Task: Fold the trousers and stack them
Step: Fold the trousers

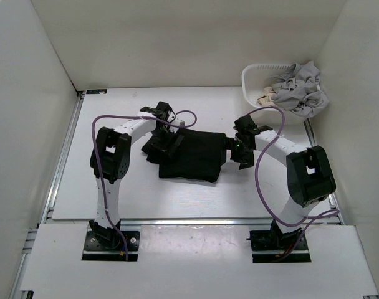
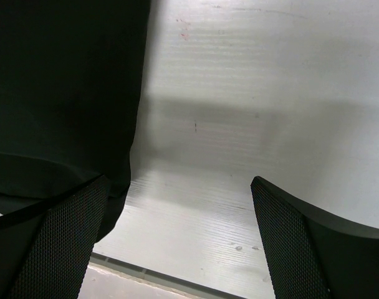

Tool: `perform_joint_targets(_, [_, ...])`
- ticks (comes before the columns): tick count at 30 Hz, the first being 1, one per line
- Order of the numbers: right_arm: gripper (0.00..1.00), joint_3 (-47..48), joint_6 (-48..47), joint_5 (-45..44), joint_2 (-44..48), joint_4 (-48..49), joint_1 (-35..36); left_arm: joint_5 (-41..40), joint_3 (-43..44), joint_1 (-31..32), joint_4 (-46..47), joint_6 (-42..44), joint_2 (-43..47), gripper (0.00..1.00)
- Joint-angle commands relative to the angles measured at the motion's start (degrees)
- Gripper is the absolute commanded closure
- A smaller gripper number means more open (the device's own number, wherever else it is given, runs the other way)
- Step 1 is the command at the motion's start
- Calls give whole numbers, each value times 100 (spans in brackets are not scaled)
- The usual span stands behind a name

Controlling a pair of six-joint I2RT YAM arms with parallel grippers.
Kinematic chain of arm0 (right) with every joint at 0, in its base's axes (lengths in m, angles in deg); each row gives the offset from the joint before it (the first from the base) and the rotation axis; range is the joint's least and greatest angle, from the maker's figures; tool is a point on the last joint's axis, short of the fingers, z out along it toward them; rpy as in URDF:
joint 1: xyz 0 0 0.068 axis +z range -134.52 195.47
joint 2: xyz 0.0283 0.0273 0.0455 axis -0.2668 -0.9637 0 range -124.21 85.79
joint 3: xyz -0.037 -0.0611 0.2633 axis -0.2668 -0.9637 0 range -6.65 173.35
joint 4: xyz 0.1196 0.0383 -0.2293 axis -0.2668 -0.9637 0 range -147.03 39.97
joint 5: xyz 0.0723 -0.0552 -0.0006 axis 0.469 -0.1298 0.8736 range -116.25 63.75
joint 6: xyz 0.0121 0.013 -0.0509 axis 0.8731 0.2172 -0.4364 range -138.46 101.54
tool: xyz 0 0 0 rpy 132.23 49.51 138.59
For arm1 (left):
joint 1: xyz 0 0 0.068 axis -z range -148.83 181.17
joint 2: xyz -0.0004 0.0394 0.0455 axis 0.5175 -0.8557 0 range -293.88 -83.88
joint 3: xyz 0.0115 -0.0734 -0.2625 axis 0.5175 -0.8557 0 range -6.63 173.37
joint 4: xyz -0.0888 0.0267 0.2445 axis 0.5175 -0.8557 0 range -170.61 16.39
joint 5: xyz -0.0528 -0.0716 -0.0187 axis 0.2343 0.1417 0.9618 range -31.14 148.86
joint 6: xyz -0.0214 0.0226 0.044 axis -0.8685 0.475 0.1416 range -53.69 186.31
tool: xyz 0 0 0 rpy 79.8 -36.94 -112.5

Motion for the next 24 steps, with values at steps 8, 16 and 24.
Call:
perform_joint_targets(8, [1, -126, -101, -96, 266, -21, 6, 1018, 273, -8, -111, 105, 160, 86])
perform_joint_targets(16, [1, -240, -101, -96, 266, 32, 6, 350, 598, 44, -286, 158, 627, 84])
perform_joint_targets(24, [1, -240, -101, -96, 318, 32, 6, 701, 906, 44, -716, 386, 794, 74])
